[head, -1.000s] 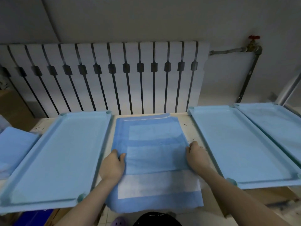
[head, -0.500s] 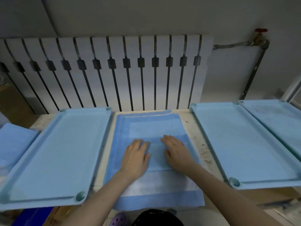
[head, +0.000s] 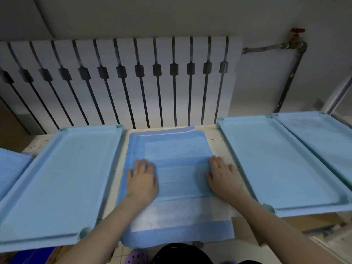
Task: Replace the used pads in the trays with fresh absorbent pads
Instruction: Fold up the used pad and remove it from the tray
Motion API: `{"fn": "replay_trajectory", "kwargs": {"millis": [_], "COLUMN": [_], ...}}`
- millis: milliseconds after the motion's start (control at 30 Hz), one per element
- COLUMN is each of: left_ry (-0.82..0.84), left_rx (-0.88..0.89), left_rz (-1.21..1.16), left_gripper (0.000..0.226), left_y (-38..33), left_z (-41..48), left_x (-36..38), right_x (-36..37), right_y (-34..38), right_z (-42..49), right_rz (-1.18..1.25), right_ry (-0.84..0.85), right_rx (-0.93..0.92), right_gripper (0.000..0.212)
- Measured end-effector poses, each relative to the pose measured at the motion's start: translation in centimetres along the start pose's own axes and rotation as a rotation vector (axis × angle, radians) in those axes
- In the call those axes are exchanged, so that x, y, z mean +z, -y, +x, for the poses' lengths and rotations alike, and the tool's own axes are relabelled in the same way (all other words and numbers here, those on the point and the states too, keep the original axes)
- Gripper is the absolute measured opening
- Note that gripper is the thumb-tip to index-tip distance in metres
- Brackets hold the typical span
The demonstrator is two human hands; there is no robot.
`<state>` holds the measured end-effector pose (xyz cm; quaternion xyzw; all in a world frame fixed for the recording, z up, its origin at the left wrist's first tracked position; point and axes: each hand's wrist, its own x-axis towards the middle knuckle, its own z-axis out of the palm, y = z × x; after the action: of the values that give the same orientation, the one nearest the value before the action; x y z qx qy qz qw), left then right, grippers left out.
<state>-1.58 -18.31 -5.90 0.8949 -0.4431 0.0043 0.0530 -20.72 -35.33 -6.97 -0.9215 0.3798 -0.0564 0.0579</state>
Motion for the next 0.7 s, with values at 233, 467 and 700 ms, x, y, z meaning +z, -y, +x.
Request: {"fn": "replay_trajectory", "kwargs": {"millis": [233, 467, 700], "left_ry": [0.264, 0.341, 0.163], "left_rx": [0.248, 0.005, 0.227], "left_rz": [-0.085, -0.009, -0.049], "left_gripper": [0.064, 0.085, 0.05], "left_y": [-1.9, 0.5, -3.4], "left_z": [-3.1, -4.6, -4.8], "left_x": [0.6, -2.1, -2.0], "right_x": [-0.4, -2.3, -2.7], "right_y": [-0.3, -2.2, 0.0], "right_z": [-3.4, -4.6, -4.6], "right_rz": [0.06, -0.13, -0.124], "right_ry": [0.209, -0.101, -0.19], "right_rx": [-0.307, -0.417, -0.373], "right_gripper": [0.104, 0.037, 0.027]}}
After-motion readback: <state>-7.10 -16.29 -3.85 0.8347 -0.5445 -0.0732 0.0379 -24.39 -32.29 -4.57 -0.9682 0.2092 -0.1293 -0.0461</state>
